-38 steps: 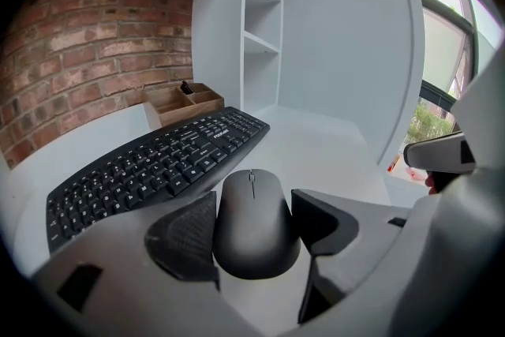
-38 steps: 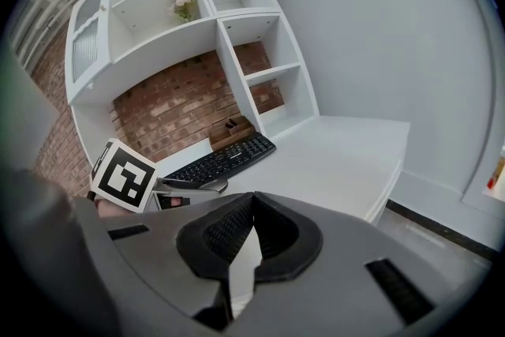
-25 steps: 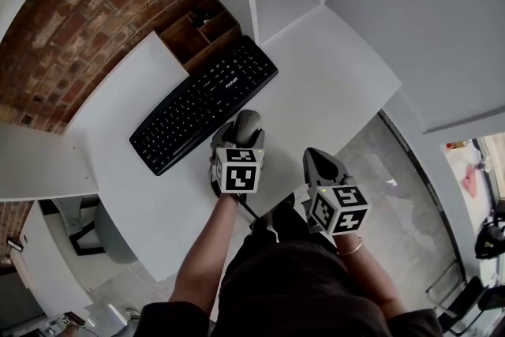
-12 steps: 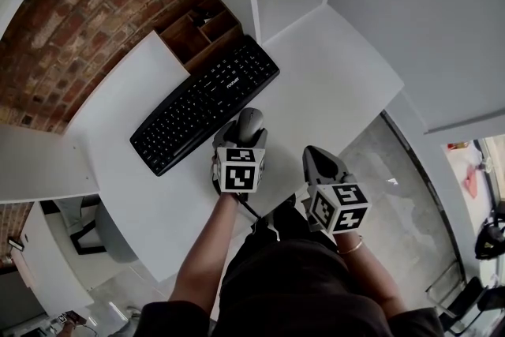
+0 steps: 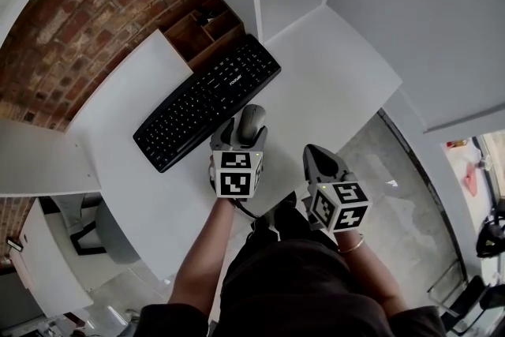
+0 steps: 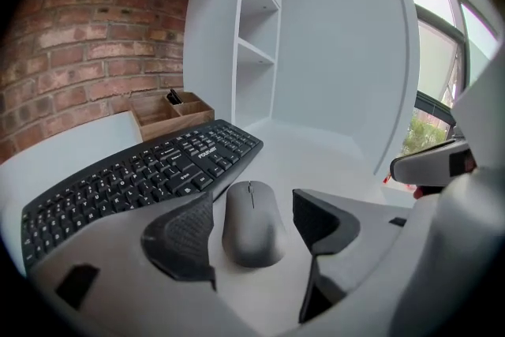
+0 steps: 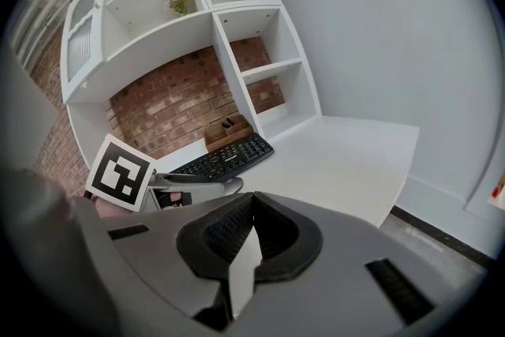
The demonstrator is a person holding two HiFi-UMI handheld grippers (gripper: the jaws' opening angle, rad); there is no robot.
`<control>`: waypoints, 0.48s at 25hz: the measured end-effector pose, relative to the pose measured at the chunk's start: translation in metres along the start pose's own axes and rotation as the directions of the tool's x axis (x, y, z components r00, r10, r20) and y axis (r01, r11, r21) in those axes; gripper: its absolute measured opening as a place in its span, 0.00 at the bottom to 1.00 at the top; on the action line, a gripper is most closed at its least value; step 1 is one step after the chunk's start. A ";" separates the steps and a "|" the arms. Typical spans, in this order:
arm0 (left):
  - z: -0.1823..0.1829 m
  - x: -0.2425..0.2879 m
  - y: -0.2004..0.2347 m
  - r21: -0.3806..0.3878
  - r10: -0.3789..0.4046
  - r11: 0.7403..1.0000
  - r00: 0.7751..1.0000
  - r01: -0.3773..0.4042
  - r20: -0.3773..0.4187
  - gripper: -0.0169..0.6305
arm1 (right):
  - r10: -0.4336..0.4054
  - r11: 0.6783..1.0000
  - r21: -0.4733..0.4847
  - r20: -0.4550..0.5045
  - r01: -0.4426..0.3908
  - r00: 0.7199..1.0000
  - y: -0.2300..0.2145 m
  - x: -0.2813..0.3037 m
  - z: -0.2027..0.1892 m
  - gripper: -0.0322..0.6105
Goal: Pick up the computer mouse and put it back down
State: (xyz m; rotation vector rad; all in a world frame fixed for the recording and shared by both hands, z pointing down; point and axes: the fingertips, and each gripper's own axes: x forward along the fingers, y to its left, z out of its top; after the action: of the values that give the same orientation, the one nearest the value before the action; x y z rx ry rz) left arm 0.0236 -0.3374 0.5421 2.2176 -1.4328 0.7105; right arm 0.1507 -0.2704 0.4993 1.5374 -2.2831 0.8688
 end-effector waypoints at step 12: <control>0.006 -0.073 0.029 -0.017 0.088 0.996 0.988 -0.087 0.125 0.28 | 0.023 0.999 -0.040 0.039 -0.022 0.999 0.034 -0.017 0.002 0.05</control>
State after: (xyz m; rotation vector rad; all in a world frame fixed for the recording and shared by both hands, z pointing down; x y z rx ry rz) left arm -0.0272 -0.3002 0.4942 2.2372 -1.5994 0.5983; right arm 0.1271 -0.2501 0.4777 1.5278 -2.3347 0.8008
